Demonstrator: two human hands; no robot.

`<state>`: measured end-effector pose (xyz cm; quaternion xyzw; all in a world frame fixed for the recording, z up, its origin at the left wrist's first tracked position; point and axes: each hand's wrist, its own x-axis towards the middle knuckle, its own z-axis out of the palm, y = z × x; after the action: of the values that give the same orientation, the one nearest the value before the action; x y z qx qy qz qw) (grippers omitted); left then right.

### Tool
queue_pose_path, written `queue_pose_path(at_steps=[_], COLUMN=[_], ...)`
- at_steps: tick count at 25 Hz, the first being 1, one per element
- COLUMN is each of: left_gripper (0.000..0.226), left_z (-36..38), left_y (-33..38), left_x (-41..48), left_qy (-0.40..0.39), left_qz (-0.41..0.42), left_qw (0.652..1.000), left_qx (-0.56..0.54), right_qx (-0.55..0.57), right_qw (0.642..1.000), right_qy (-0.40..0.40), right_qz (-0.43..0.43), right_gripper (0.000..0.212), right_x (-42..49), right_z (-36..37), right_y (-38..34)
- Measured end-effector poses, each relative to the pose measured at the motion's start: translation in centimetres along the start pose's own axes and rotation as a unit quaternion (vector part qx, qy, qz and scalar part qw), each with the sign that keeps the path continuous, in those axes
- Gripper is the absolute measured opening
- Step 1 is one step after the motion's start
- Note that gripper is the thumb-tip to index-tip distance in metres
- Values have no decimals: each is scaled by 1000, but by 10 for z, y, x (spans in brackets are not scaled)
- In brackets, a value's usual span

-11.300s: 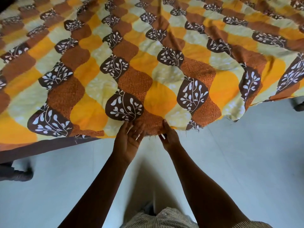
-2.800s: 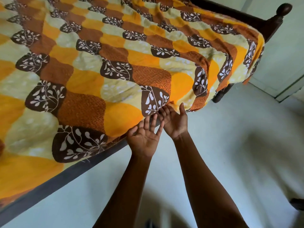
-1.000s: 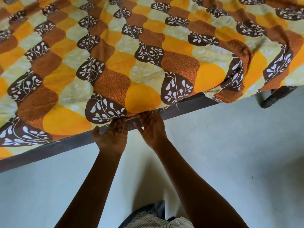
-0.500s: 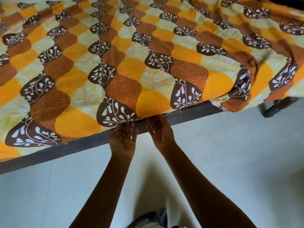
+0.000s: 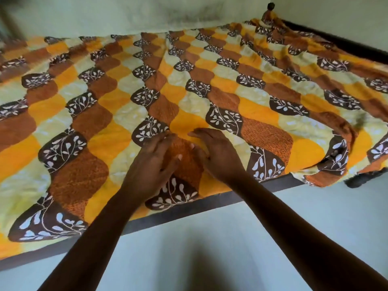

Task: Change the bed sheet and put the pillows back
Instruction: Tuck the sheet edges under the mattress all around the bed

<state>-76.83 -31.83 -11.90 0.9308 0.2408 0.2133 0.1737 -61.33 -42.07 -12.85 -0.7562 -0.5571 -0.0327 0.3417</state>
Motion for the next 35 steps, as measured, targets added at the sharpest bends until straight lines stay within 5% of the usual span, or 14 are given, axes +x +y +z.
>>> queue_pose_path(at_steps=[4, 13, 21, 25, 28, 35], left_gripper=[85, 70, 66, 64, 77, 84], left_z=[27, 36, 51, 41, 19, -46], left_y=[-50, -60, -64, -48, -36, 151], left_x=[26, 21, 19, 24, 26, 13], left_qy=[-111, -56, -85, -193, -289, -253], left_qz=[59, 65, 55, -18, -60, -168], left_qw=[977, 980, 967, 961, 940, 948], left_qx=[170, 179, 233, 199, 168, -94], right_qx=[-183, -218, -165, -145, -29, 109], right_qw=[974, 975, 983, 987, 990, 975], right_qy=[-131, -51, 14, -65, -138, -82], right_qz=[-12, -14, -77, -29, 17, 175], right_gripper=[61, 51, 52, 49, 44, 33], right_x=[17, 11, 4, 8, 12, -58], right_z=[31, 47, 72, 59, 29, -184], right_y=[29, 27, 48, 40, 25, 31])
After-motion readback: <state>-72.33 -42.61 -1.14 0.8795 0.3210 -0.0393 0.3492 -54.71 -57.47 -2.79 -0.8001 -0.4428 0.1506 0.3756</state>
